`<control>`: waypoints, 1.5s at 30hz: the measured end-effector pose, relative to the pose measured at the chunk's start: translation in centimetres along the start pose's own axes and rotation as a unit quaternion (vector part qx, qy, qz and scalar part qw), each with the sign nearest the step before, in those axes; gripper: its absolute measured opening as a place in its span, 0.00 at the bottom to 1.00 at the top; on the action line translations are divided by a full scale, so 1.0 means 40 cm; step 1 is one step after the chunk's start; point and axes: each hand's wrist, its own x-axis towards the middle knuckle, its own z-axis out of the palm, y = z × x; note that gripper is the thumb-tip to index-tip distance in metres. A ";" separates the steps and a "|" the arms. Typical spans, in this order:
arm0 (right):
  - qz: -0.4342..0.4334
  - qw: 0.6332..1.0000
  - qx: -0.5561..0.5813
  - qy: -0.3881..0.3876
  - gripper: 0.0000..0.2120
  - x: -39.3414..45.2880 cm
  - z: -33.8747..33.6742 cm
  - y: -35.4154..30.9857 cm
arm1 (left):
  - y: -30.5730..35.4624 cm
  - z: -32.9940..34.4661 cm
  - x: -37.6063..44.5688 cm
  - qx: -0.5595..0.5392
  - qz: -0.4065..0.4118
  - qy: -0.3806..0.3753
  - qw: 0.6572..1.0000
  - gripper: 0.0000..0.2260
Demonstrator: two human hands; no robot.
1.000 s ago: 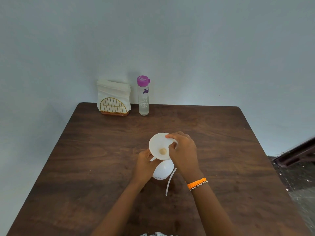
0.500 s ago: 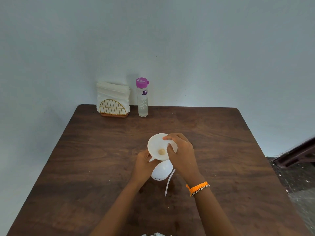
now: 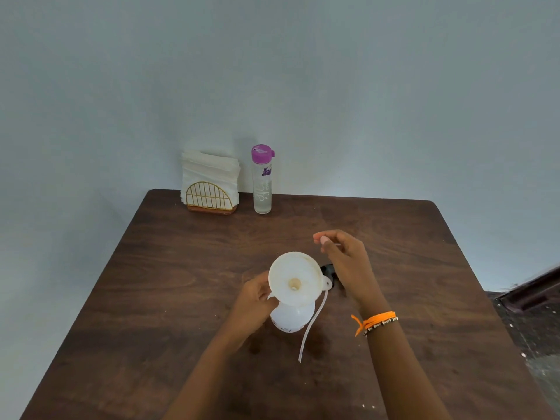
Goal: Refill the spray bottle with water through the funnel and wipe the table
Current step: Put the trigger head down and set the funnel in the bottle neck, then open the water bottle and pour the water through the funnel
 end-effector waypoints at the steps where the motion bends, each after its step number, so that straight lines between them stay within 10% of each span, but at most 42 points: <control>1: 0.003 1.000 0.003 -0.011 0.08 0.015 0.002 0.001 | -0.005 -0.002 0.001 0.013 -0.004 -0.009 1.000 0.19; 13: -0.008 0.991 -0.039 -0.131 0.06 0.333 0.168 0.027 | 0.021 -0.050 0.112 -0.063 -0.005 0.109 0.992 0.15; 25: -0.012 0.990 -0.043 -0.136 0.31 0.615 0.327 0.029 | 0.037 -0.099 0.246 -0.077 0.004 0.180 0.981 0.14; 36: -0.088 0.993 0.019 -0.071 0.21 0.499 0.233 -0.057 | 0.150 -0.119 0.253 -0.042 0.048 0.159 0.985 0.11; 45: -0.182 0.978 0.096 -0.047 0.21 0.323 0.092 -0.294 | 0.318 -0.098 0.207 0.046 0.167 0.160 0.972 0.33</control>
